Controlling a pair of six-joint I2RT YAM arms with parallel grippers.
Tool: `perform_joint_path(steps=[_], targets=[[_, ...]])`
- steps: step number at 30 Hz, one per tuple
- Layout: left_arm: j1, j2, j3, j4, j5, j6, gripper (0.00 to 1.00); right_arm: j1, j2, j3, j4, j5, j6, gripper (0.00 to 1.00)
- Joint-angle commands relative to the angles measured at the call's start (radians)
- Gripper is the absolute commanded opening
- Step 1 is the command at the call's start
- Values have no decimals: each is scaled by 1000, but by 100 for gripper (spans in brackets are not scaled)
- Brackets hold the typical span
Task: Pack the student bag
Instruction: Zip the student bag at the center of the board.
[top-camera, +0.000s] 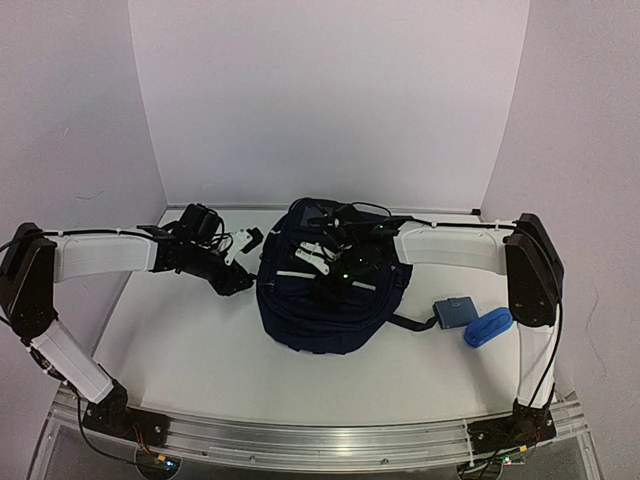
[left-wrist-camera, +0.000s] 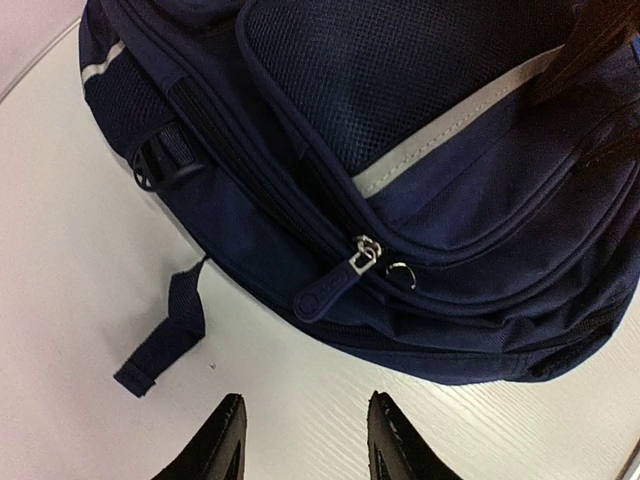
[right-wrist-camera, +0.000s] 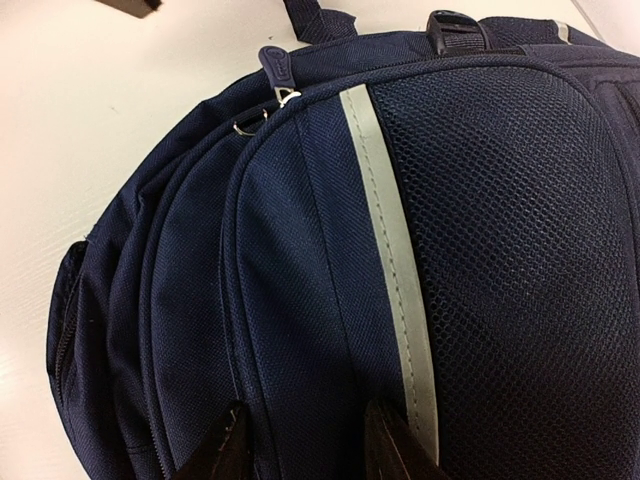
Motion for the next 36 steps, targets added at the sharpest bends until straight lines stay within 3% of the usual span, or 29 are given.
perform_joint_path(steps=[1,7,21,25,31,34,36], targets=[[-17,32,27,111,-29,138,40,-38,31,1,-32,39,28,39],[-29,102,66,78,21,216,33,-51,34,7,-32,24,46,39],[-50,220,145,51,8,310,37,-65,40,8,-33,8,58,39],[-52,236,151,61,14,326,32,-66,44,12,-34,5,62,39],[-52,240,164,59,19,350,15,-66,47,16,-35,6,61,39],[-54,207,157,54,19,346,18,-70,48,15,-36,10,60,40],[-54,175,139,63,9,343,27,-73,46,15,-36,9,61,39]])
